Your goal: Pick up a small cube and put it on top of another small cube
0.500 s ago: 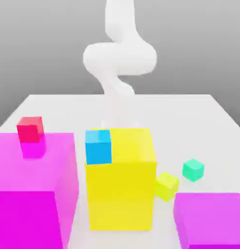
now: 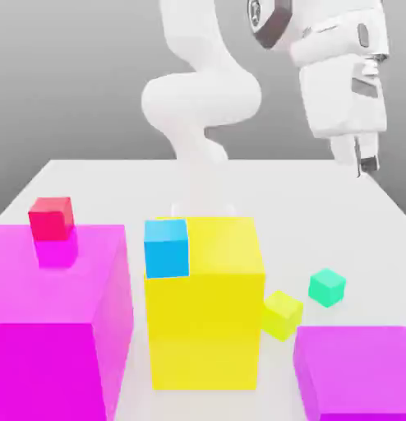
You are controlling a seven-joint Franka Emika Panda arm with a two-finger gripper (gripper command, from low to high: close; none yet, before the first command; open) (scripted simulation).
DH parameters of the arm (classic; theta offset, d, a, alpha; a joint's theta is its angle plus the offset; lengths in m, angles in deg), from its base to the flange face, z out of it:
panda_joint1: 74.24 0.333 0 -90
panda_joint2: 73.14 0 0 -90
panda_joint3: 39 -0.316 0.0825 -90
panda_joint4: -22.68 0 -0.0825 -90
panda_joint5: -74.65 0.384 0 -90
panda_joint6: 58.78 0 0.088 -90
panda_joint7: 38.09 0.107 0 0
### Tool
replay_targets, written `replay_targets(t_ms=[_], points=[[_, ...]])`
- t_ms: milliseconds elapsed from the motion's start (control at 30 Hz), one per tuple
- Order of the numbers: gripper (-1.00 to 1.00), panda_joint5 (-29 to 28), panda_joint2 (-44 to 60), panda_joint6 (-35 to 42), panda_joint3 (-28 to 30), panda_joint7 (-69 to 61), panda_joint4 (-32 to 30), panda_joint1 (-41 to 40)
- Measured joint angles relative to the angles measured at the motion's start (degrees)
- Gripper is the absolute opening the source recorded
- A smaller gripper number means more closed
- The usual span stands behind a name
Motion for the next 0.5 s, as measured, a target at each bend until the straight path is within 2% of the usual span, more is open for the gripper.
replay_targets(t_ms=[400,500], points=[[0.0,0.49,16.51,-13.12,-3.58,-30.42,-14.23,14.98],[0.0,-0.39,21.79,-17.4,-4.41,-33.27,-15.18,16.67]])
